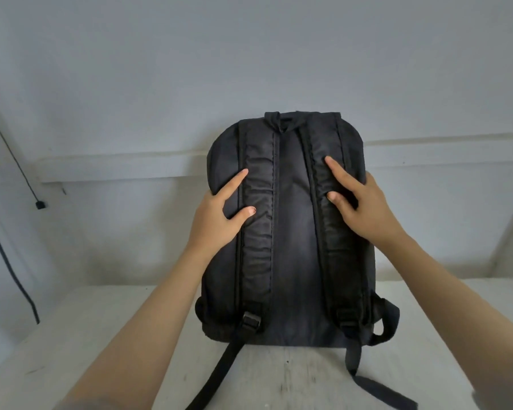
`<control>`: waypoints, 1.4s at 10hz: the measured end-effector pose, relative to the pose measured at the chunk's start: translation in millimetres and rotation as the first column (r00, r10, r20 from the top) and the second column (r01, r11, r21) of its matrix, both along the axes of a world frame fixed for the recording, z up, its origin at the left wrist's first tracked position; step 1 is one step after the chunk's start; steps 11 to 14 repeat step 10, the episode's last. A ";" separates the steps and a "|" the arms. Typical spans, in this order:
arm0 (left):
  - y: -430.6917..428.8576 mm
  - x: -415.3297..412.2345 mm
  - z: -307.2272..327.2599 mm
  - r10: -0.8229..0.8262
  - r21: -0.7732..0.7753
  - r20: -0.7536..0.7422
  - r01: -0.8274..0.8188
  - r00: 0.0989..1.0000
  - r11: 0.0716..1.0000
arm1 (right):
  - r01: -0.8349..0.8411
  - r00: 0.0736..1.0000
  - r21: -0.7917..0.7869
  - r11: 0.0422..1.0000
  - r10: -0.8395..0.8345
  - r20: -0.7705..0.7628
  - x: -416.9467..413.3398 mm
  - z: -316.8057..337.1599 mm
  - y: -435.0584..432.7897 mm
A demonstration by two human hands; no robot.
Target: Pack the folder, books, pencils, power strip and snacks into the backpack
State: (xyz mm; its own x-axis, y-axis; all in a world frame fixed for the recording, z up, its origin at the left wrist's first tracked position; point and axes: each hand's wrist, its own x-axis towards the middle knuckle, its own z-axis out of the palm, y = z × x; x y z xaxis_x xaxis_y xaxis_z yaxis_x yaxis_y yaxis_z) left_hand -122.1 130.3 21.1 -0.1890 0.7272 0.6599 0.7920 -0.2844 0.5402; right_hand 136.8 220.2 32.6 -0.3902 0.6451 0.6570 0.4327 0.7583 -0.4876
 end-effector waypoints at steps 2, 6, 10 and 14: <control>-10.0 4.8 -10.2 0.070 -0.046 0.029 -0.068 0.997 0.997 | 0.070 0.997 -0.081 0.994 -0.072 -0.017 -1.8 -10.9 -11.1; -171.2 32.1 -174.1 0.294 -0.399 0.246 -0.180 0.924 0.899 | 0.624 0.743 -0.137 0.769 -0.530 0.408 51.4 -185.5 -169.5; -233.6 60.4 -185.7 0.162 -0.296 -0.337 -0.267 0.928 0.917 | 0.546 0.771 -0.005 0.838 -0.500 0.394 63.6 -197.6 -216.8; -233.6 60.4 -185.7 0.162 -0.296 -0.337 -0.267 0.928 0.917 | 0.546 0.771 -0.005 0.838 -0.500 0.394 63.6 -197.6 -216.8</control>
